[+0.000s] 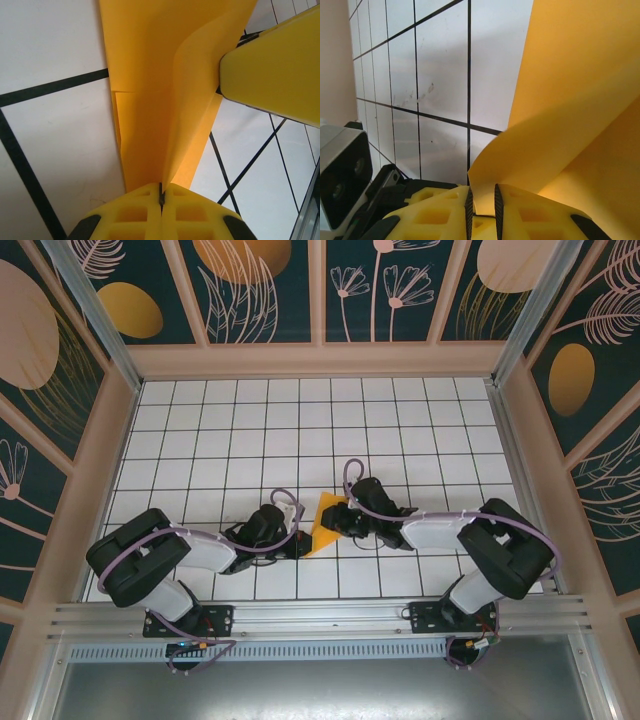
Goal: Fold a paper plane with a square sheet of paper (pick it up from the middle)
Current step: Fourth fold the wing at the center of the table.
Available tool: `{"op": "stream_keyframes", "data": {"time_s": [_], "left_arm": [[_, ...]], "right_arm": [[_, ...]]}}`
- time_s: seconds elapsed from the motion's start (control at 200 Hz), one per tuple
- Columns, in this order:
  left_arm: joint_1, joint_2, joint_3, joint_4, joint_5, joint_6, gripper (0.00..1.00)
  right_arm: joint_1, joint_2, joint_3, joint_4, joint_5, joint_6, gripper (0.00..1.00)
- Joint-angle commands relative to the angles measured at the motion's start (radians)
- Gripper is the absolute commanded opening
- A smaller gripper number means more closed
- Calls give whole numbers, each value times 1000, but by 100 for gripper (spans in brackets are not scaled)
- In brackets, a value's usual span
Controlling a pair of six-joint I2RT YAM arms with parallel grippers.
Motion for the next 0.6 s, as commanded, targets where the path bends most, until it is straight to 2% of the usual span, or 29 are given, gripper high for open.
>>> {"op": "stream_keyframes", "data": {"time_s": [0.0,0.16,0.25,0.595], "left_arm": [[-1,12,12,-12,28,-34,0],[7,32,20,-5,58,-68,0],[19,46,0,46,79,-114,0],[58,106,-41,151,120,-215,0]], "right_arm": [[-10,19,26,35,29,16,22],[-26,21,36,28,49,5,21],[-47,42,35,70,-8,-3,22],[-76,64,28,103,-39,21,22]]}}
